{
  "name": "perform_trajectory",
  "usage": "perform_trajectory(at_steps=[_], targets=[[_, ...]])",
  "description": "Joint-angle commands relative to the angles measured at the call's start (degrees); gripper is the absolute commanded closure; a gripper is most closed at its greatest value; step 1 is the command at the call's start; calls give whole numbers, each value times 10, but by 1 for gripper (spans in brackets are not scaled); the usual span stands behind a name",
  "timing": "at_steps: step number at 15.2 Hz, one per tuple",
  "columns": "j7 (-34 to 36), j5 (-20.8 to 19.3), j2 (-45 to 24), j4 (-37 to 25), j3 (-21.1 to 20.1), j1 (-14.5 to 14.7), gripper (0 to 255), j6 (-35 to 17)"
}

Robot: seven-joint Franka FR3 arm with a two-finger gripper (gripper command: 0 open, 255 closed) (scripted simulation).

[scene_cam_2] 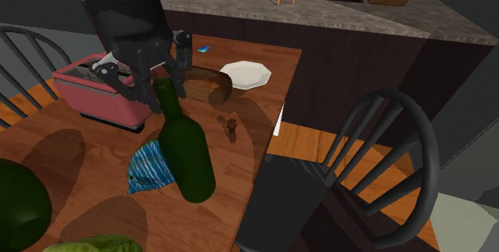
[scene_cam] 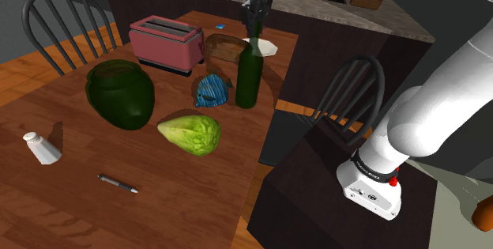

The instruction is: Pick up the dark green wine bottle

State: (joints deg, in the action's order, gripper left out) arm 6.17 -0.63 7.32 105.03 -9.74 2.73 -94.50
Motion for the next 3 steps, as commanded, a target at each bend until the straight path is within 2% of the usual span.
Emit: perform_trajectory(at_steps=[1,3], targets=[[1,0,1,-17,0,0,255,17],[1,0,1,-18,0,0,255,19]])
